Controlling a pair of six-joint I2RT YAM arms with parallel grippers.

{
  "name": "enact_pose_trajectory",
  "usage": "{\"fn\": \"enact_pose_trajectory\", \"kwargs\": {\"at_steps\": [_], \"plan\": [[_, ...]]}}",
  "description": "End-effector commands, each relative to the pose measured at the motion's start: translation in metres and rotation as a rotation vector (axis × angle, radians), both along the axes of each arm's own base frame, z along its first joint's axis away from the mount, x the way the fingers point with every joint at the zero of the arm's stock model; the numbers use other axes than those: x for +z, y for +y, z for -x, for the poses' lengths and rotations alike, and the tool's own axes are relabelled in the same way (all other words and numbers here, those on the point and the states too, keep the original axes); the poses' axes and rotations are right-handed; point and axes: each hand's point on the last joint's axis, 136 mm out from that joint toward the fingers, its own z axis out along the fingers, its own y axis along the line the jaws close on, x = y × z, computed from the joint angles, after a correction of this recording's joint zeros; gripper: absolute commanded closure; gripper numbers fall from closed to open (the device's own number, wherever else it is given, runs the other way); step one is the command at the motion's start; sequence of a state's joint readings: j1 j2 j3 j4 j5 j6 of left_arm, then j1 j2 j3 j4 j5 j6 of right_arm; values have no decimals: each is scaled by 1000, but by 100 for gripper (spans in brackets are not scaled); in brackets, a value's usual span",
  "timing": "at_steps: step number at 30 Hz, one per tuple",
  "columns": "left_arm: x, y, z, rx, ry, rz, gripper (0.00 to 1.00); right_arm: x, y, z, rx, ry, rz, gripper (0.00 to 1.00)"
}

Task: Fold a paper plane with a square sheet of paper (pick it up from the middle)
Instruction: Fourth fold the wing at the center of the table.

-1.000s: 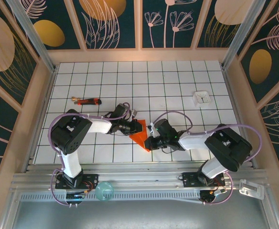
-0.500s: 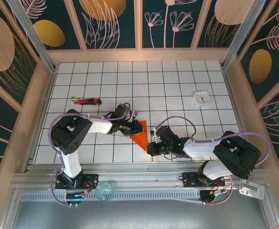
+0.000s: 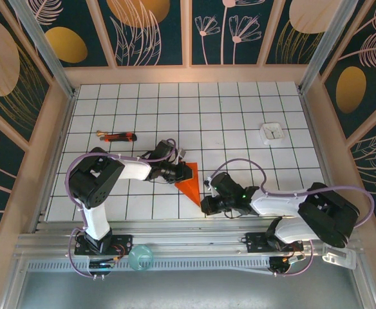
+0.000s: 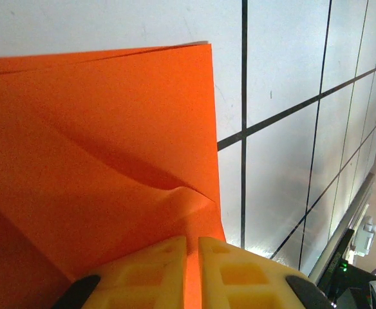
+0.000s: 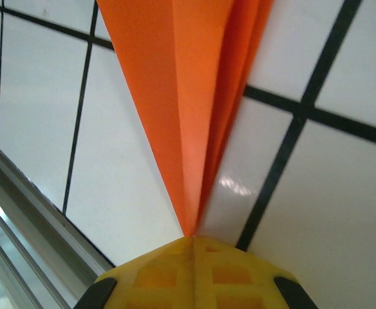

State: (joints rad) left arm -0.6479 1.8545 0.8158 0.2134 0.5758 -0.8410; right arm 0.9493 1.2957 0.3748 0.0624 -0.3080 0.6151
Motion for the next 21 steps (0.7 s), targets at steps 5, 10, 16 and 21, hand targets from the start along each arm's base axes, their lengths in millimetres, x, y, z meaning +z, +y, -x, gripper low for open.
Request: {"fn": "enact_pose_trajectory", "kwargs": {"at_steps": [5, 10, 16, 21], "plan": [[-58, 39, 20, 40, 106, -214, 84, 26, -8, -6, 19, 19, -30, 100], [-58, 38, 19, 42, 107, -212, 84, 47, 11, -23, 13, -11, -118, 100], [-56, 38, 19, 41, 105, -210, 85, 43, 29, -37, 13, -11, -132, 100], [-57, 38, 20, 39, 106, -212, 84, 28, 33, -38, 21, 13, -111, 100]]}}
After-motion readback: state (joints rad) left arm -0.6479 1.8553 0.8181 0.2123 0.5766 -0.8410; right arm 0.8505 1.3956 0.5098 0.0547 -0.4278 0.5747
